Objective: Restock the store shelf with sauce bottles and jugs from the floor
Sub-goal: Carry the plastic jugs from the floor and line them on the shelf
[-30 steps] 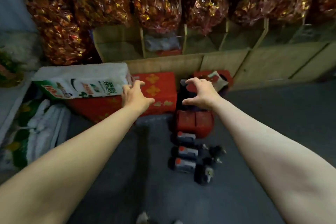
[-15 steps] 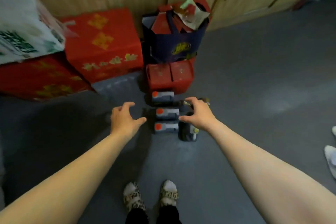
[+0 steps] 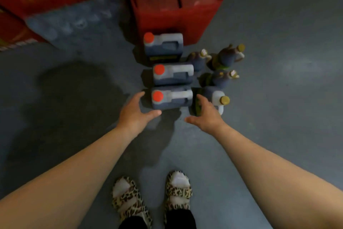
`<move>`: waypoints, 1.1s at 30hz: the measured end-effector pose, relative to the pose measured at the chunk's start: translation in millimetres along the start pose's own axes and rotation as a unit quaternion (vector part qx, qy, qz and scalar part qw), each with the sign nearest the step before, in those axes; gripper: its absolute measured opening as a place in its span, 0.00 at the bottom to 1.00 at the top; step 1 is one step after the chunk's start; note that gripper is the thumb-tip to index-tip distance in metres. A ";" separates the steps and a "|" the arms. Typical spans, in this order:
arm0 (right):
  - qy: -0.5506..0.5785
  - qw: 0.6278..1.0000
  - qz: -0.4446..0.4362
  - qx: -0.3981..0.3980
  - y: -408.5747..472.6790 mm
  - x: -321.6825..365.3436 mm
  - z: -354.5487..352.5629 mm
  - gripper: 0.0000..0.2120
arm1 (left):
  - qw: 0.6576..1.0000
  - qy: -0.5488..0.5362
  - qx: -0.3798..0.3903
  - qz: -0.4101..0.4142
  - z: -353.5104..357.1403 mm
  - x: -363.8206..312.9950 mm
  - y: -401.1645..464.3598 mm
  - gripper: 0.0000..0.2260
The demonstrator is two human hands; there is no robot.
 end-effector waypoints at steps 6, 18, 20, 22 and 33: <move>0.082 0.996 -0.020 0.015 73.4 -41.9 37.7 0.58 | 0.998 -0.036 0.036 0.049 44.3 36.3 79.4 0.49; 0.235 0.966 -0.106 0.007 143.0 -59.4 56.2 0.50 | 0.986 -0.071 0.056 0.138 58.1 56.0 144.9 0.60; 0.246 0.963 -0.108 0.012 145.2 -58.2 60.6 0.46 | 0.985 -0.064 0.050 0.150 55.8 54.4 147.5 0.57; 0.246 0.963 -0.109 0.001 146.3 -57.3 61.7 0.43 | 0.985 -0.047 0.051 0.156 56.3 53.0 147.8 0.54; 0.234 0.962 -0.139 0.012 139.6 -58.8 69.5 0.42 | 0.982 0.042 0.074 0.172 36.4 47.9 156.8 0.50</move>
Point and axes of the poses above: each hand's wrist, its own y-axis towards the middle knuckle, its own z-axis out of the palm, x = y × z, the point moved 9 cm from there along y, towards the middle knuckle, and after that the axes turned 13 degrees about x, right-handed, at the moved point
